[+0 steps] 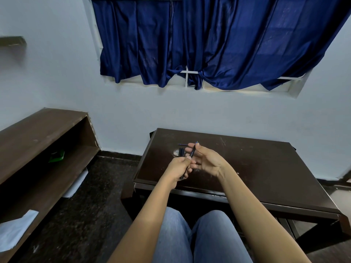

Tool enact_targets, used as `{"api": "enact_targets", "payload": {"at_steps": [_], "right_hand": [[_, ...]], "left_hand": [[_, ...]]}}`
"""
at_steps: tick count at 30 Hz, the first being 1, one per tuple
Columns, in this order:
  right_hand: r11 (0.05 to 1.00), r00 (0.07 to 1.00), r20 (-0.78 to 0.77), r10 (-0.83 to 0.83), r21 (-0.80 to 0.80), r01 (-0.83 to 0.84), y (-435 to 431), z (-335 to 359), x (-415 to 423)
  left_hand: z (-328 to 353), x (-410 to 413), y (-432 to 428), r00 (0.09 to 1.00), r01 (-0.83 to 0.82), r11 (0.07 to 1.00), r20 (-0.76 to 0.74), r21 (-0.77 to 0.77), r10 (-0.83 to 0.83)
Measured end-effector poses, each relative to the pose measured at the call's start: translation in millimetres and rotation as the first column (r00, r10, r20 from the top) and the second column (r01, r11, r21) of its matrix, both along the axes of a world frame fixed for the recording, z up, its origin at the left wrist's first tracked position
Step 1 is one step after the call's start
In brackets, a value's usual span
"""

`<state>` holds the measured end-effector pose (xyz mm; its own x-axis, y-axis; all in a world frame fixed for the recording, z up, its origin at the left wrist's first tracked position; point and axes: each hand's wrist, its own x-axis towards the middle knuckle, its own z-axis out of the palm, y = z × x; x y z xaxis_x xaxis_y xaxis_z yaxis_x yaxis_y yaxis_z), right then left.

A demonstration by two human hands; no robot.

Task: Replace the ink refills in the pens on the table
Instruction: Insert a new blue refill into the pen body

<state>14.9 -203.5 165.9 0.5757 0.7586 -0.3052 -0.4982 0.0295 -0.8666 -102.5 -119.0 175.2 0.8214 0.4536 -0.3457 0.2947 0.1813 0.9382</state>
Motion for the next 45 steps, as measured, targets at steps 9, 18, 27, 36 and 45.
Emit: {"api": "enact_targets", "payload": {"at_steps": [9,18,27,36,45], "right_hand": [[1.000,1.000,0.024,-0.014,-0.024,0.015,7,-2,-2],[1.000,0.998,-0.062,0.004,0.017,-0.003,11,-7,7],[0.998,0.996,-0.074,0.052,0.033,-0.050,19,-11,20],[0.998,0.997,-0.043,-0.068,-0.012,0.068,42,-23,33],[0.897,0.910,-0.067,-0.409,-0.211,0.388,81,-78,44]], "left_hand": [[-6,4,4,1.000,-0.009,0.999,0.010,-0.033,0.009],[-16,8,14,1.000,0.002,0.998,0.010,-0.066,-0.002],[-20,19,28,0.998,0.070,0.968,0.008,-0.241,-0.070],[-38,42,41,0.998,0.004,0.985,-0.060,-0.174,-0.014],[-82,63,48,0.955,0.020,0.760,-0.238,0.650,0.179]]}}
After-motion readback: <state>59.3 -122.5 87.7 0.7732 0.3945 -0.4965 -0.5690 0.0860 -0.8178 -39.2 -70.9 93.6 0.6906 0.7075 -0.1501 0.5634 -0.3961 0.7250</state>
